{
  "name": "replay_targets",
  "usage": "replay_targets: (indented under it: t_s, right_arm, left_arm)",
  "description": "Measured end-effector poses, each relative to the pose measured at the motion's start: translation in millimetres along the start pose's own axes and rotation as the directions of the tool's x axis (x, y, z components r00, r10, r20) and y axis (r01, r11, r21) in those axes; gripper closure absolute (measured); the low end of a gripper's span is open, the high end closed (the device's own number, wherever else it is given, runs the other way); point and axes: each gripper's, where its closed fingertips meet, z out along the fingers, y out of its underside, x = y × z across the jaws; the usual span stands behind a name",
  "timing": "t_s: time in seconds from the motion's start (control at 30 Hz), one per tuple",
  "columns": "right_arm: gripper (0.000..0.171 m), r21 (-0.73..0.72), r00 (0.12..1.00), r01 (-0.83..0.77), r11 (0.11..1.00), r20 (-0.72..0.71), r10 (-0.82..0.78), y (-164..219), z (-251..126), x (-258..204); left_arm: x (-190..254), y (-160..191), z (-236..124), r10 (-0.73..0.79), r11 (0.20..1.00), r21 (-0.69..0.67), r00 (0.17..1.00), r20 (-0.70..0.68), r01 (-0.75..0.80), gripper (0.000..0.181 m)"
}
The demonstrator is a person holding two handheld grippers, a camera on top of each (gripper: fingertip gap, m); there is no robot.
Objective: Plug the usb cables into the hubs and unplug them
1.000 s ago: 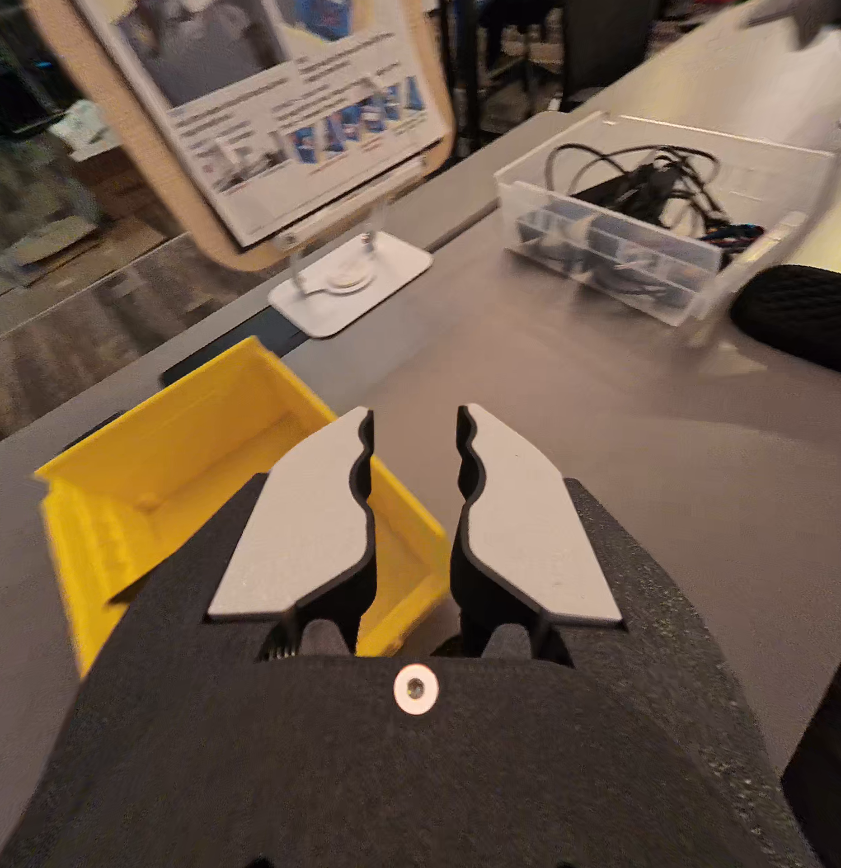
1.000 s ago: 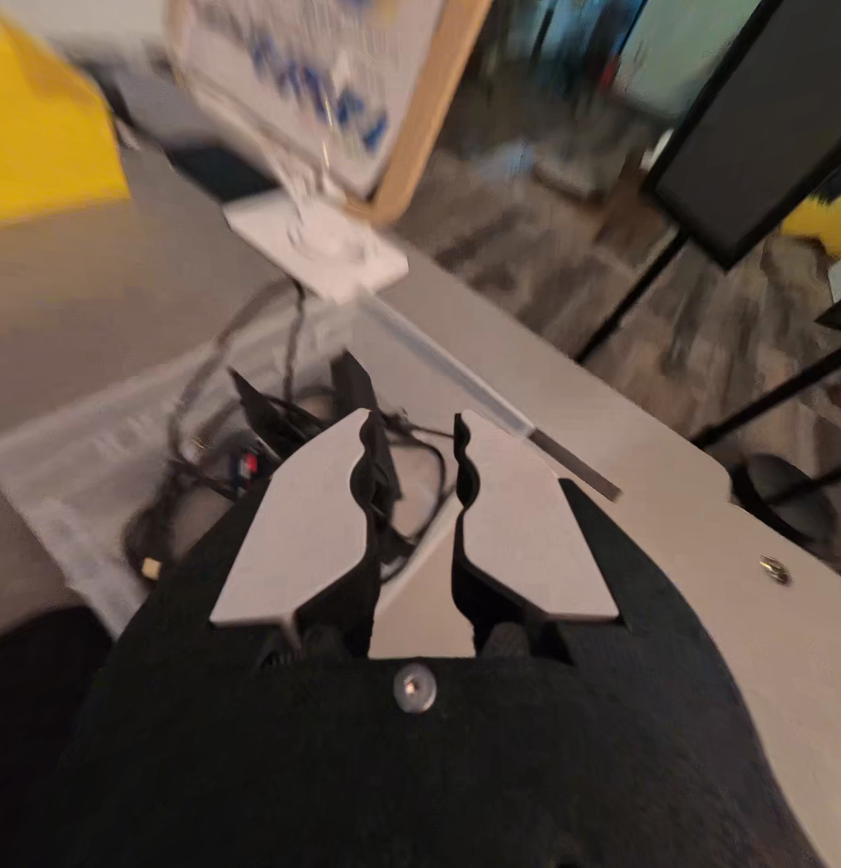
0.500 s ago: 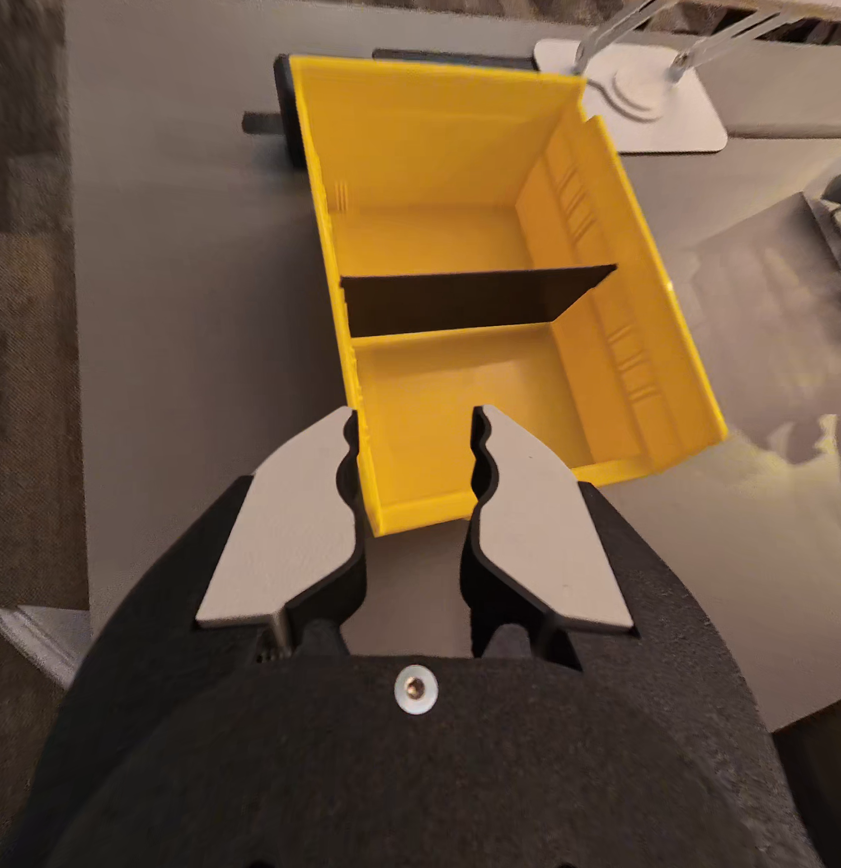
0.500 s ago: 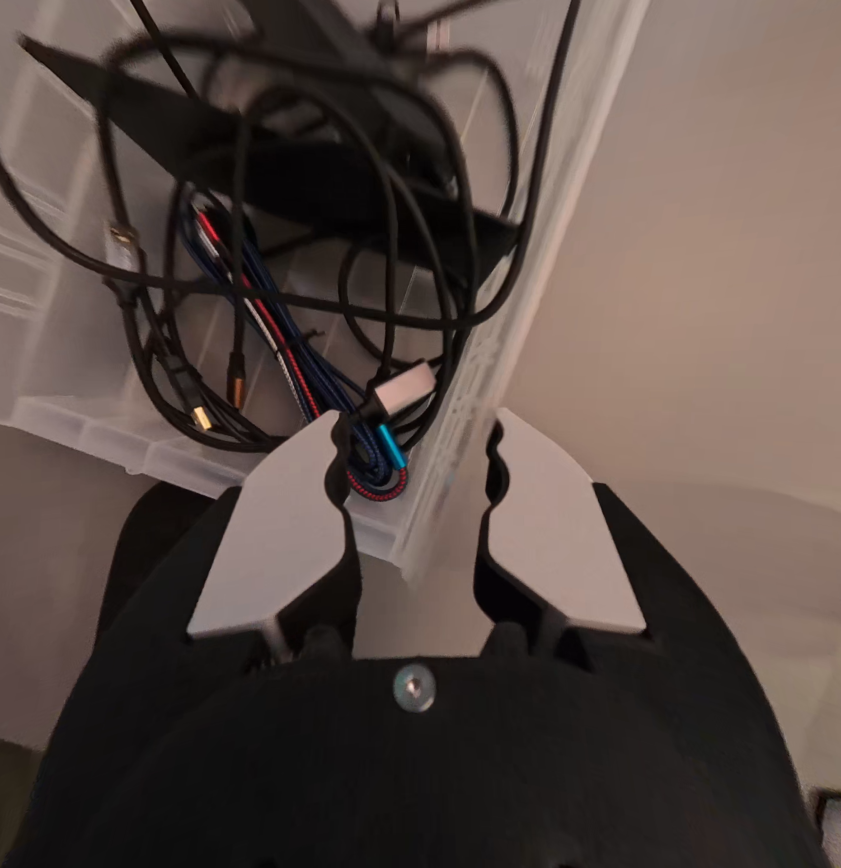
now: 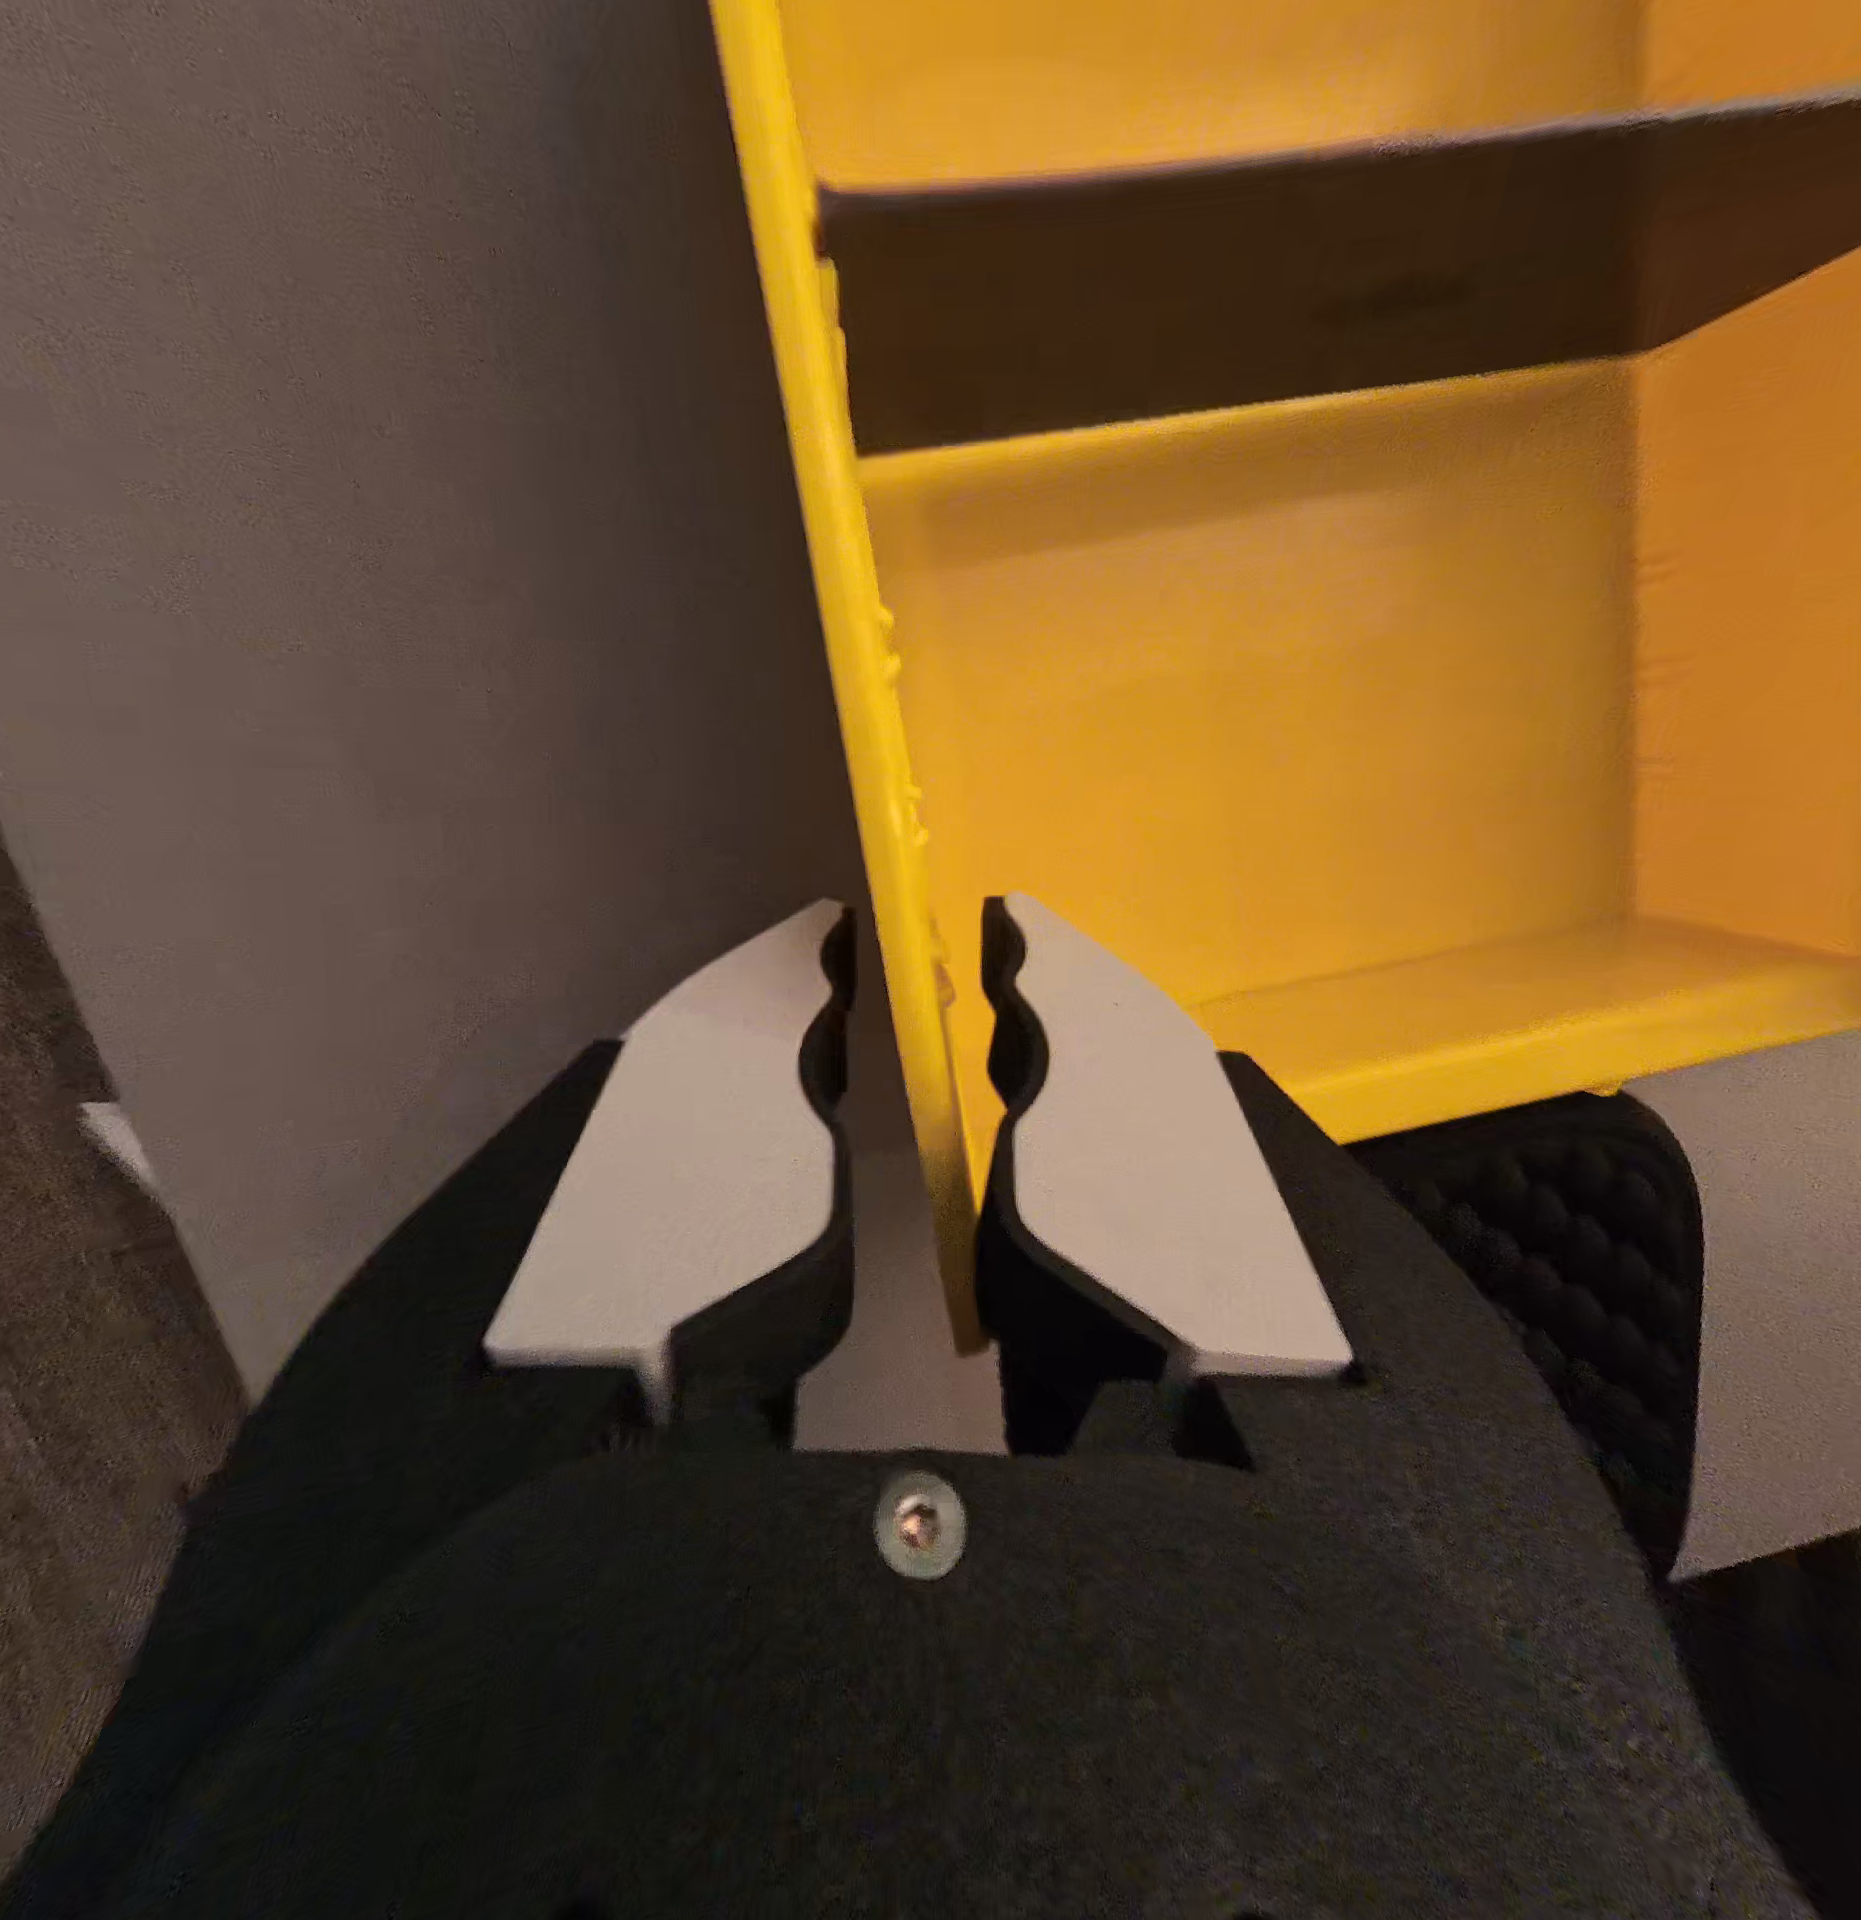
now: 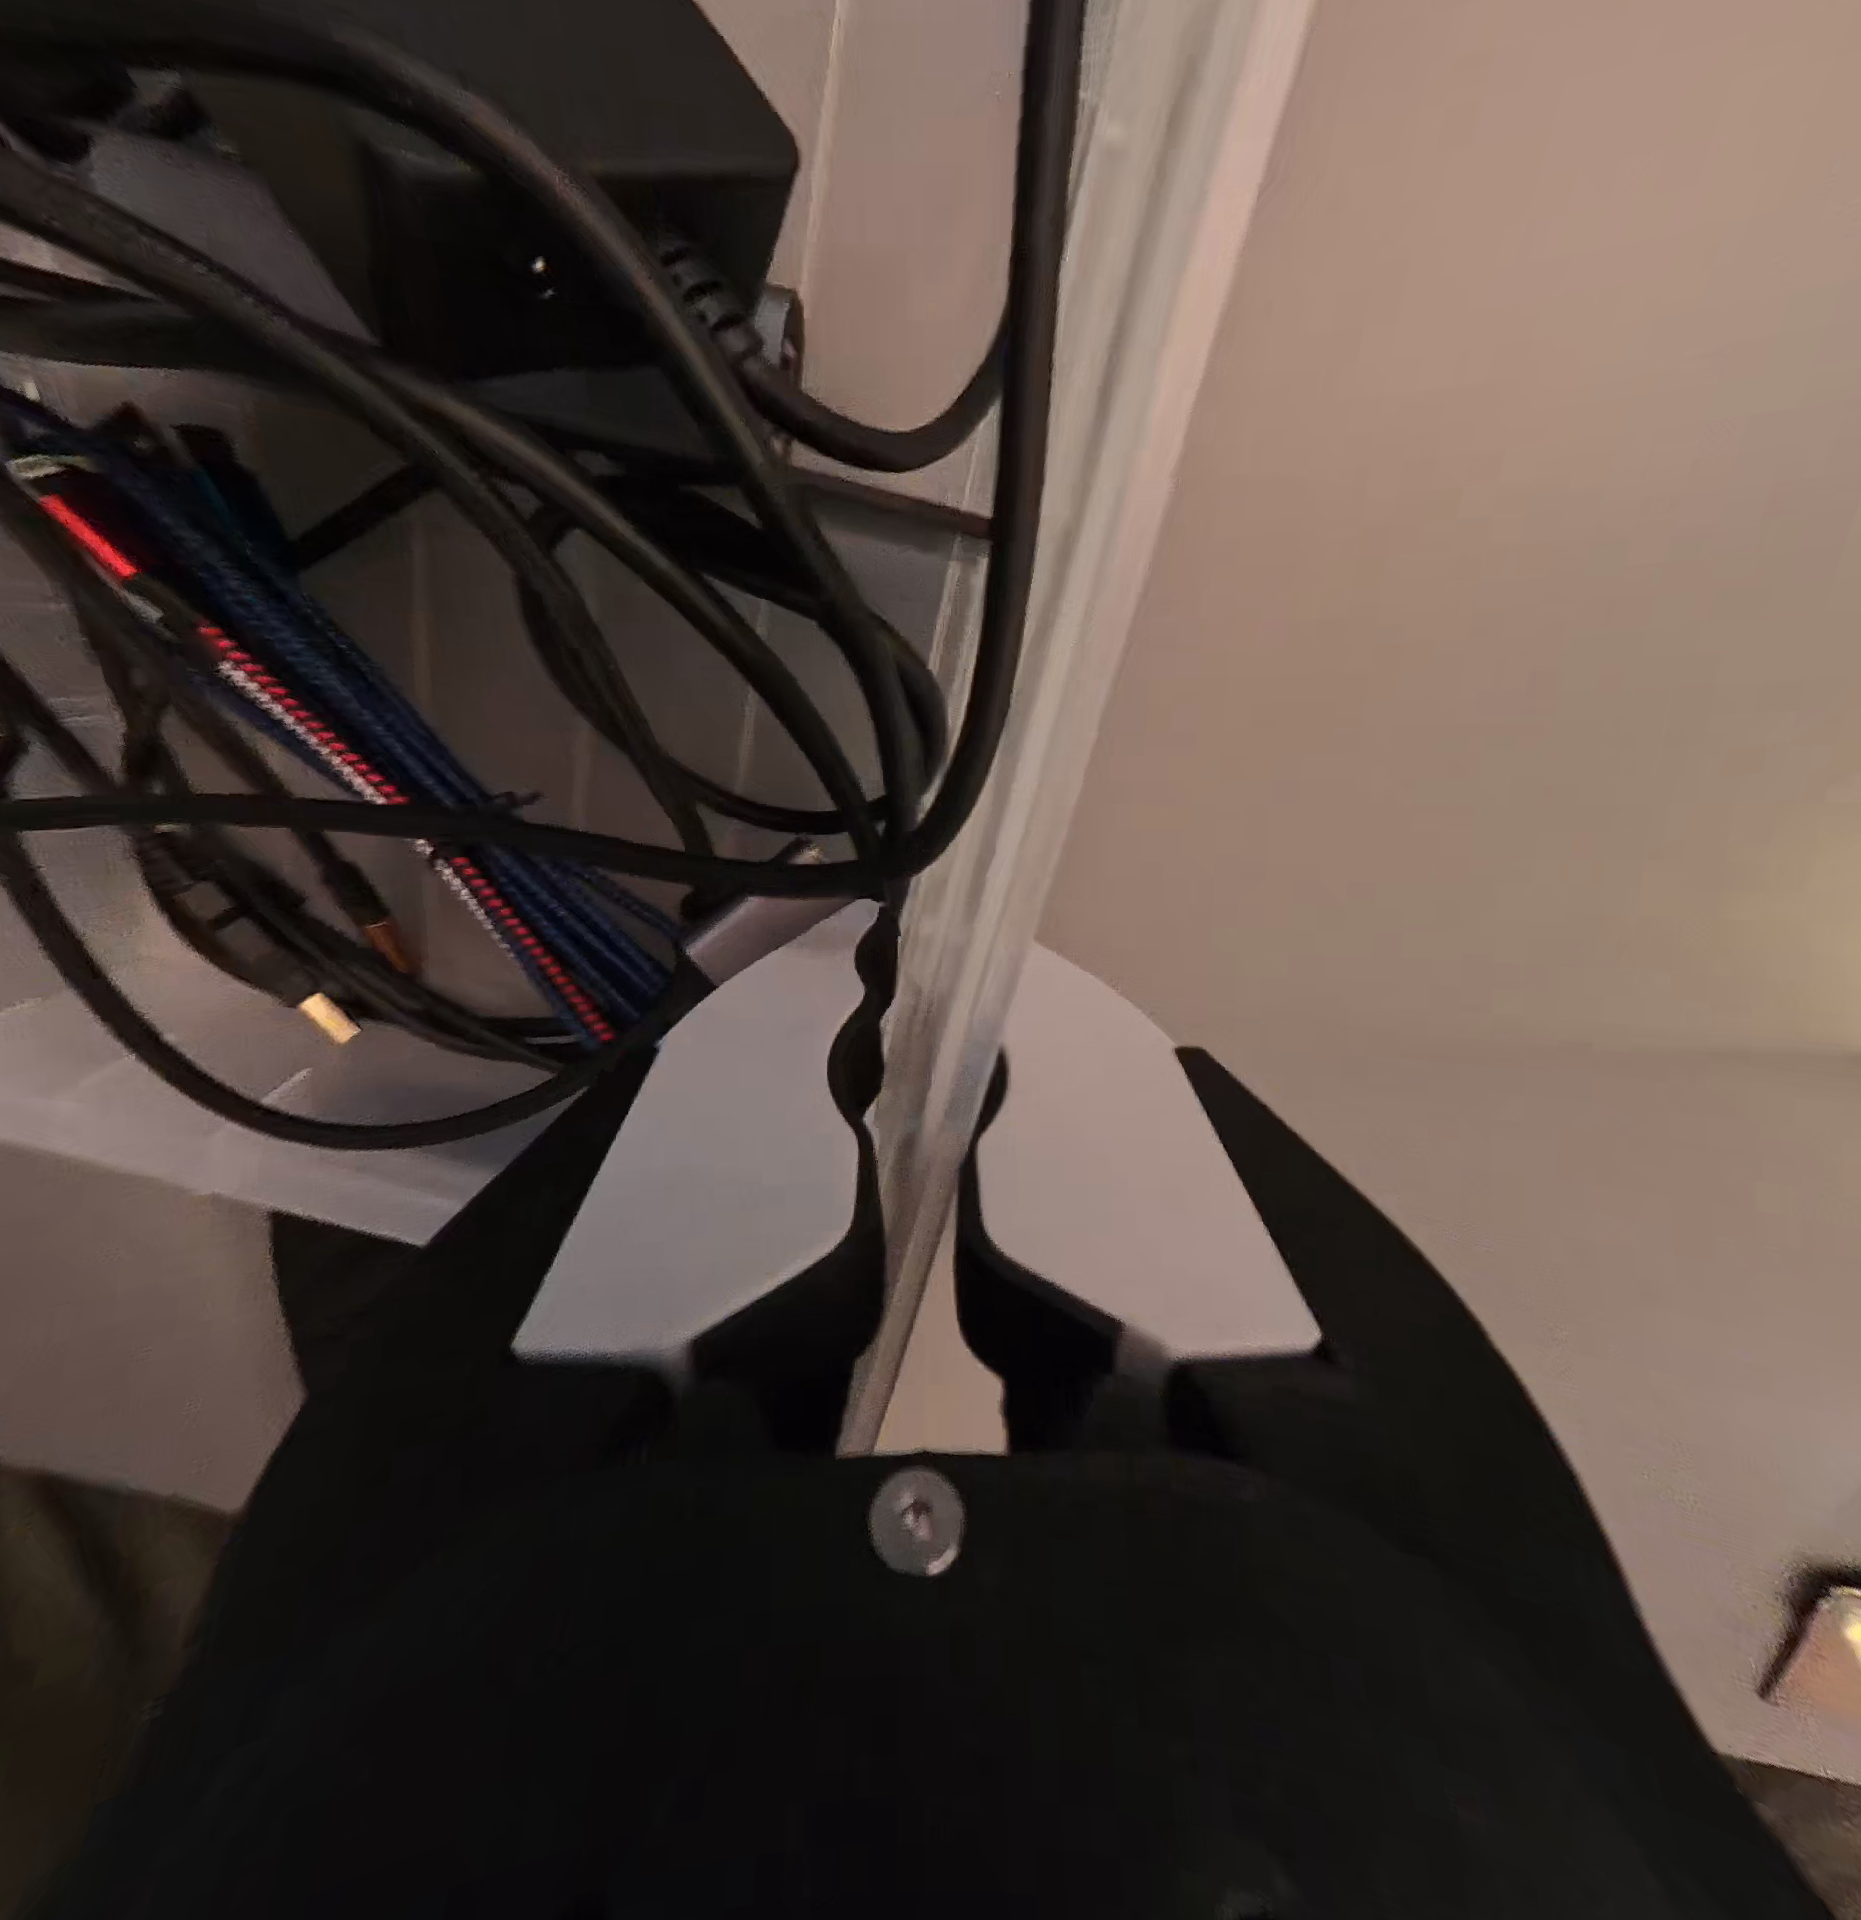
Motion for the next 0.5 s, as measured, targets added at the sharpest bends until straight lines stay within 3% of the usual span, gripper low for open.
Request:
replay_targets:
  t_s: [0.1,0.5]
  right_arm:
    - [0.163,-0.007,1.000,0.000,1.000,0.024,0.000,1,0,-1]
    - [0.163,-0.015,1.000,0.013,1.000,0.008,-0.013,2,0,-5]
  left_arm:
    - [0,2,14,0.024,0.999,-0.029,0.999,0.022,-0.023,0.173]
    - [32,-2,19,0.091,0.996,-0.021,0.995,0.033,-0.090,0.172]
